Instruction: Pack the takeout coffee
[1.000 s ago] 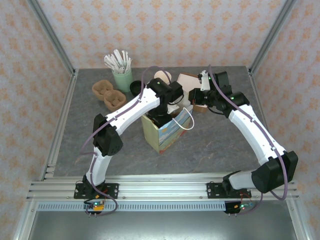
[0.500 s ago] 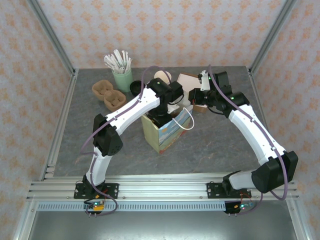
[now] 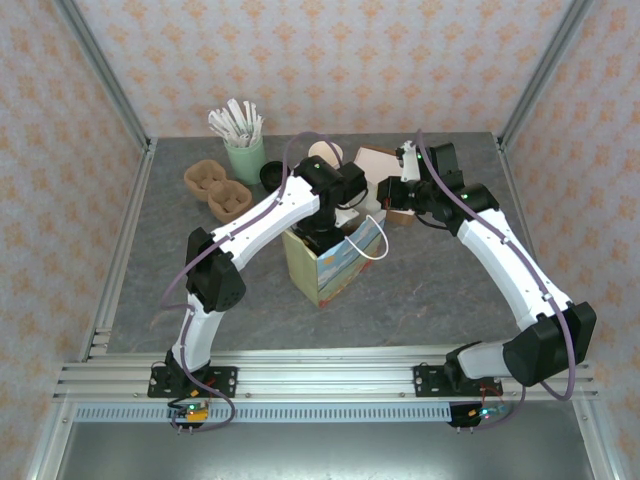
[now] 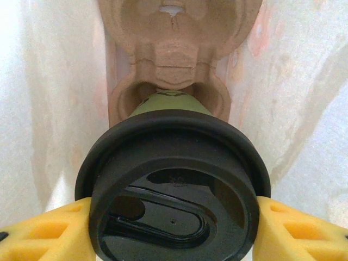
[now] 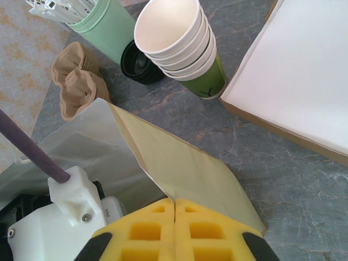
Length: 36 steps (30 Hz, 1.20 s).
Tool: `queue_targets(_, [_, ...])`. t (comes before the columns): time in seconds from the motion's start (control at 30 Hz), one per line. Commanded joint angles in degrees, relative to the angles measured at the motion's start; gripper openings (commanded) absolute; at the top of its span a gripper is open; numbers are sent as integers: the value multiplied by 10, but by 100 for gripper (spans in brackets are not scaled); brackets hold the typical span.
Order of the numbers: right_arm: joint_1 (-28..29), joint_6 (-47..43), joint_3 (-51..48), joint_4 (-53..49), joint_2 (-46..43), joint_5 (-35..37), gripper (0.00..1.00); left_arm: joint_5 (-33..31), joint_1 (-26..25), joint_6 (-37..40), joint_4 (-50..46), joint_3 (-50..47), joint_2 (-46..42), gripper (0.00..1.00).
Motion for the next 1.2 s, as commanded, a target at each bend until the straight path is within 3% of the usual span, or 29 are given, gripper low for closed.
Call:
queue_targets(0.0, [4, -10, 12, -18, 4, 2, 2, -17, -1, -2, 4, 1, -4, 15])
queue_targets(1.17, [7, -11, 12, -18, 4, 2, 3, -15, 6, 5, 34, -31, 0, 14])
